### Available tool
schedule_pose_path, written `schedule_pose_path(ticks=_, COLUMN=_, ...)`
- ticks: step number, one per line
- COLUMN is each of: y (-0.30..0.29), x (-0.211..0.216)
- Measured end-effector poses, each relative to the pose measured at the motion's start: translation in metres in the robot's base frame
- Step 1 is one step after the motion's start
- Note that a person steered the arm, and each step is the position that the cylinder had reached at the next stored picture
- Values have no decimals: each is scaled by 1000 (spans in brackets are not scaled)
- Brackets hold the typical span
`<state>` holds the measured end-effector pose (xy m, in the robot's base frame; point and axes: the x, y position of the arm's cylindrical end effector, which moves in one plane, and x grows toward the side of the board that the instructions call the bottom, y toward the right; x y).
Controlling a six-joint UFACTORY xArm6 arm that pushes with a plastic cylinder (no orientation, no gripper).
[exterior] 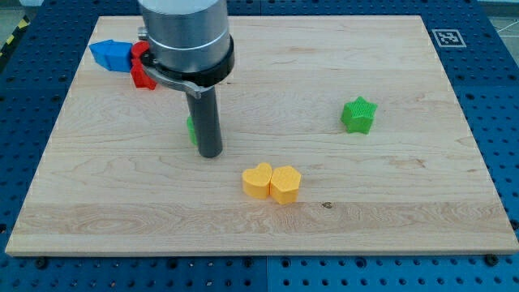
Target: Push green circle towards center left
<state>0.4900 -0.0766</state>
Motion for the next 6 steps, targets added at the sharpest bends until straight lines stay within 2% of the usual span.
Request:
schedule_pose_path(ticks=2, y=49, x=-5)
schedule_pose_path(ticks=6, y=3, x=-34)
